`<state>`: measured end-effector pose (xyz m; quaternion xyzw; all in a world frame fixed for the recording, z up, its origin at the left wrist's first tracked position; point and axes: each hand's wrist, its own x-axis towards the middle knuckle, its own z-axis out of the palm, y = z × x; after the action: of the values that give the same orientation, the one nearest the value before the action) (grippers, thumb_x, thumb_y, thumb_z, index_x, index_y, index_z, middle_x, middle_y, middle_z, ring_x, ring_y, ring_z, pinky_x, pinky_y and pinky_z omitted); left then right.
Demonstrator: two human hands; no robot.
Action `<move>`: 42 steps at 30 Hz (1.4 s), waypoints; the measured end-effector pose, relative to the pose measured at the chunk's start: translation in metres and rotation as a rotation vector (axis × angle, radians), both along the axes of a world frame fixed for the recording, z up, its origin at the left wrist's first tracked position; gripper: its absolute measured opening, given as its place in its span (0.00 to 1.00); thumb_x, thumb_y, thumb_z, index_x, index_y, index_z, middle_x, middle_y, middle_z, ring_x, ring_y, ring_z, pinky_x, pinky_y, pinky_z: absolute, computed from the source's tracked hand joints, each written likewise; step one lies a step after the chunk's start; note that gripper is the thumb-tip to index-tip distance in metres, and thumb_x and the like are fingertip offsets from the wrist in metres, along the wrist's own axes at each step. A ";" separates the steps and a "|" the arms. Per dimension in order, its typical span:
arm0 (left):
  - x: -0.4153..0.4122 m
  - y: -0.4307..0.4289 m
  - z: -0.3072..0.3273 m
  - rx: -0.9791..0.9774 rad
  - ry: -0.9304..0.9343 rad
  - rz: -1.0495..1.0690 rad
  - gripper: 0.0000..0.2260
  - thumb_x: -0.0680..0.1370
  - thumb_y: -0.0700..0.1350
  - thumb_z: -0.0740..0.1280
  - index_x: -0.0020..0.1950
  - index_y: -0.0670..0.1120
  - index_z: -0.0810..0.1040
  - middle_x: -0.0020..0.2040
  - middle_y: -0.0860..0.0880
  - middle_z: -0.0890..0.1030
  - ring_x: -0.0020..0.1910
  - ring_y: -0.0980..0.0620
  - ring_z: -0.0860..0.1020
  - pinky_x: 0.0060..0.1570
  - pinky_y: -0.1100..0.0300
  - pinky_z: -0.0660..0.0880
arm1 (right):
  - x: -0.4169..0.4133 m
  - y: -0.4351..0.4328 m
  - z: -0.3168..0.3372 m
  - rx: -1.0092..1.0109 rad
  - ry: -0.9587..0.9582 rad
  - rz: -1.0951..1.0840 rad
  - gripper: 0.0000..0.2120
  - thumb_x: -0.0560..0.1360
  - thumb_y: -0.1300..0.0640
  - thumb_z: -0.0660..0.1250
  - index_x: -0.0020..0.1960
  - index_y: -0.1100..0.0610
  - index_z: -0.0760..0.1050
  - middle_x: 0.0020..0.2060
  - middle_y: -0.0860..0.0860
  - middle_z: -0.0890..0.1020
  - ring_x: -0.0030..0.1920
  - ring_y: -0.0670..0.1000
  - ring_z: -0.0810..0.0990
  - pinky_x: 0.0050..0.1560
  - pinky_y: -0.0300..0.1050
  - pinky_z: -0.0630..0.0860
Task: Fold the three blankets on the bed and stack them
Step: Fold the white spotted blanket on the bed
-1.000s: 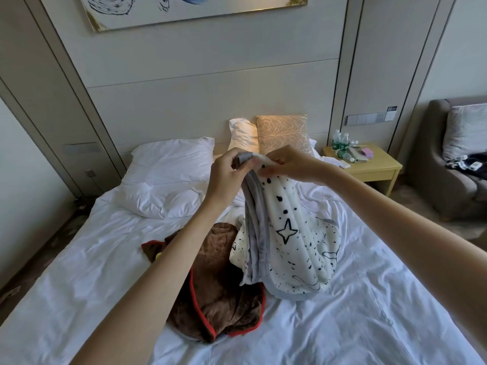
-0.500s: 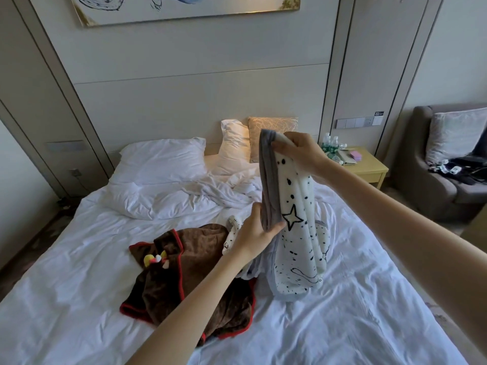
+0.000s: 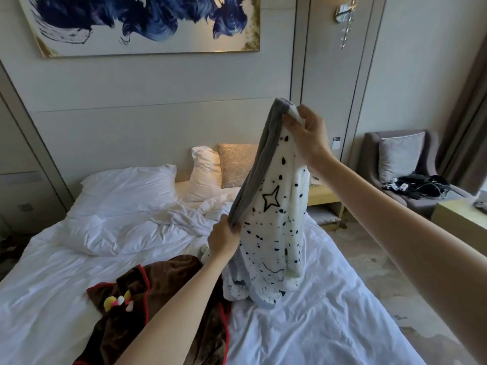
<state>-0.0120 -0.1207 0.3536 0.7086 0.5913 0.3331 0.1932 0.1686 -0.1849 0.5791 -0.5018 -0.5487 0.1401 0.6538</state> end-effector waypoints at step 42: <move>-0.088 -0.043 -0.007 -0.301 0.101 -0.333 0.11 0.75 0.32 0.59 0.42 0.46 0.75 0.41 0.46 0.77 0.44 0.47 0.75 0.39 0.59 0.67 | 0.033 -0.067 -0.125 -0.323 0.057 0.049 0.07 0.78 0.54 0.67 0.45 0.57 0.74 0.35 0.49 0.78 0.29 0.43 0.77 0.30 0.38 0.76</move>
<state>-0.1004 -0.1639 0.3462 0.7753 0.5183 0.1688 0.3191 0.2011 -0.2519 0.4536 -0.5828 -0.5122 0.2566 0.5763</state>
